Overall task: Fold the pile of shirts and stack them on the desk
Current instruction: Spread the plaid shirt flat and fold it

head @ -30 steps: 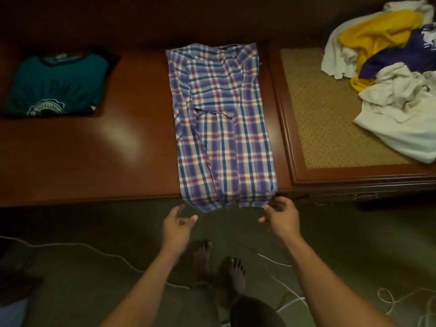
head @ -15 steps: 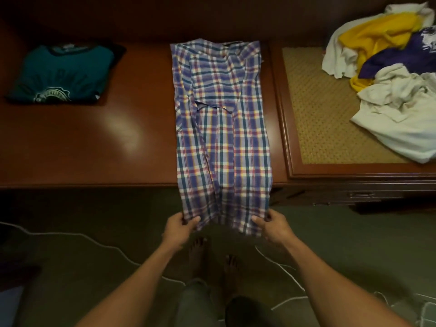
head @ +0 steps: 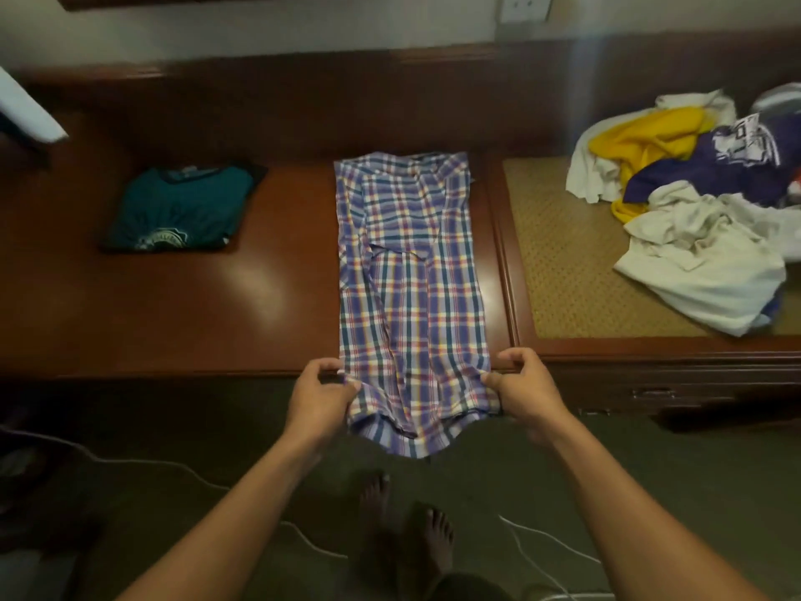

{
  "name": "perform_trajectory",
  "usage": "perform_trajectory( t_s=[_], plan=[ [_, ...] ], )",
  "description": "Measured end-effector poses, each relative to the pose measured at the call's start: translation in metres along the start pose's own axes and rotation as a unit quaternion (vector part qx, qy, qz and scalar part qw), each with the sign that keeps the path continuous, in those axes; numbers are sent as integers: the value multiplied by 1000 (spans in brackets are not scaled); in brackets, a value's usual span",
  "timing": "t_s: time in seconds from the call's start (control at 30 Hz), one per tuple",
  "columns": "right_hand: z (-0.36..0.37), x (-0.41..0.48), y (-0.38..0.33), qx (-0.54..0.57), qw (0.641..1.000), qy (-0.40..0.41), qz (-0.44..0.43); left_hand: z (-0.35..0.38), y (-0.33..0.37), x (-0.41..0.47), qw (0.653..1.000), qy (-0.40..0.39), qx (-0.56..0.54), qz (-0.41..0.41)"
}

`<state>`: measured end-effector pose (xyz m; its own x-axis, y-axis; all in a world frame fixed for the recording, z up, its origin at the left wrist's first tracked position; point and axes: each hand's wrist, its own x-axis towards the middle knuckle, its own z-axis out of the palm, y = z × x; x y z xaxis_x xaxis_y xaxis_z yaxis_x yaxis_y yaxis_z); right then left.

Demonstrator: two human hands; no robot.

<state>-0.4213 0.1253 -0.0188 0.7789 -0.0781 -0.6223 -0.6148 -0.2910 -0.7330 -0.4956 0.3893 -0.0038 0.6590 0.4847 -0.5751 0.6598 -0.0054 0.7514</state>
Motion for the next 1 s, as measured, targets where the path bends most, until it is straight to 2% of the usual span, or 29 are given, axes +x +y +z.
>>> perform_trajectory(
  t_s=[0.13, 0.2, 0.27, 0.33, 0.4, 0.47, 0.53, 0.67, 0.77, 0.9, 1.0],
  plan=[
    [-18, -2, -50, 109, 988, -105, 6, -9, 48, 8, 994, -93, -58, 4],
    [-23, 1, -67, 101, 985, -134, -26, -13, 62, 14, 984, -155, -85, 6],
    [-22, 5, -81, 55, 987, -137, -64, -17, 71, 23, 981, -188, -21, 53],
    [-19, 16, -91, -36, 988, -87, -120, -20, 73, 41, 972, -161, 108, 132],
    [-14, 33, -97, -144, 973, -22, -179, -22, 76, 61, 946, -128, 211, 211],
    [-8, 51, -106, -194, 955, 10, -224, -22, 84, 78, 929, -98, 251, 254],
    [-3, 69, -118, -197, 950, 6, -240, -20, 98, 95, 930, -81, 238, 270],
    [4, 116, -148, -150, 960, -2, -235, -11, 134, 143, 950, -67, 158, 259],
    [18, 164, -169, -130, 973, -7, -189, -1, 150, 200, 952, -41, 183, 241],
    [39, 230, -170, -183, 978, 0, -102, 11, 147, 267, 964, -82, 206, 146],
    [46, 256, -165, -265, 961, 25, -78, 16, 141, 294, 972, -68, 194, 115]
  ],
)
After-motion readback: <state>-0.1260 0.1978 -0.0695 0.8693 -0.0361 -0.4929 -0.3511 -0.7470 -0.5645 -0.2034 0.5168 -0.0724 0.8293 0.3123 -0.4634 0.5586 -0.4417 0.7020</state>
